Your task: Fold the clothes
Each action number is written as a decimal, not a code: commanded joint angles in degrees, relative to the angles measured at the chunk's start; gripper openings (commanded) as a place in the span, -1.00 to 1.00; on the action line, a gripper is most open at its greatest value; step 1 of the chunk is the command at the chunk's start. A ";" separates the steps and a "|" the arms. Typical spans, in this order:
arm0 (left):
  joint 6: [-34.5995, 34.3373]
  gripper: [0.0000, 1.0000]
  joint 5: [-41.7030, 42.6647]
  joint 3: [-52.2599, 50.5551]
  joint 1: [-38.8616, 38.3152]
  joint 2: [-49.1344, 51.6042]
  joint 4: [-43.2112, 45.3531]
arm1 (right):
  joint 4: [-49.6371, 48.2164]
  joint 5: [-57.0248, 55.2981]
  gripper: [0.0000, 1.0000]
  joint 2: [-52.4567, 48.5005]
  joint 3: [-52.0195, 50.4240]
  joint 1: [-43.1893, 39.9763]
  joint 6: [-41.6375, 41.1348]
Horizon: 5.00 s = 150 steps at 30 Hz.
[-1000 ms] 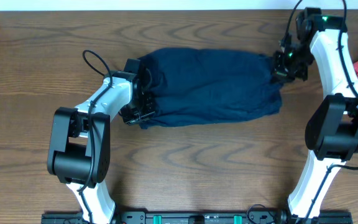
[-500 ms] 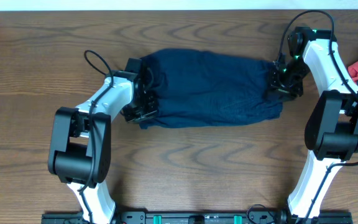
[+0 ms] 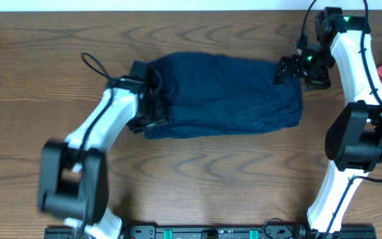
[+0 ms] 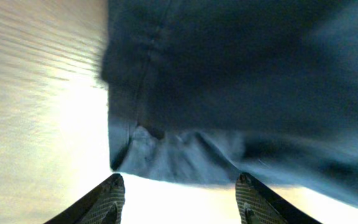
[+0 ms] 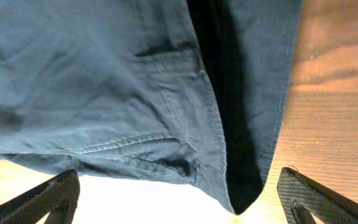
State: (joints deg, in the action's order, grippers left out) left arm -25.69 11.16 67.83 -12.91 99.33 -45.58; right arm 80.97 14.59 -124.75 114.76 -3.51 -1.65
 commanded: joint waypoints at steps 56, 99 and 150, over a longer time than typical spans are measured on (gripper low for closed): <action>1.68 0.77 3.19 -0.31 4.87 4.28 -2.54 | 8.66 -0.50 0.99 -6.27 12.68 5.90 3.48; 8.00 0.35 45.40 -0.33 14.69 26.08 29.14 | 16.35 5.40 0.99 -11.54 28.79 4.70 8.98; -12.72 -0.88 48.11 -0.31 12.07 -6.25 31.87 | -14.78 3.87 -0.98 -12.33 -9.51 5.25 -1.09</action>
State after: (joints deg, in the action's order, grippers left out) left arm -31.88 58.52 67.44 1.48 95.92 -15.79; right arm 66.39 22.33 -136.00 107.18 1.15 -2.02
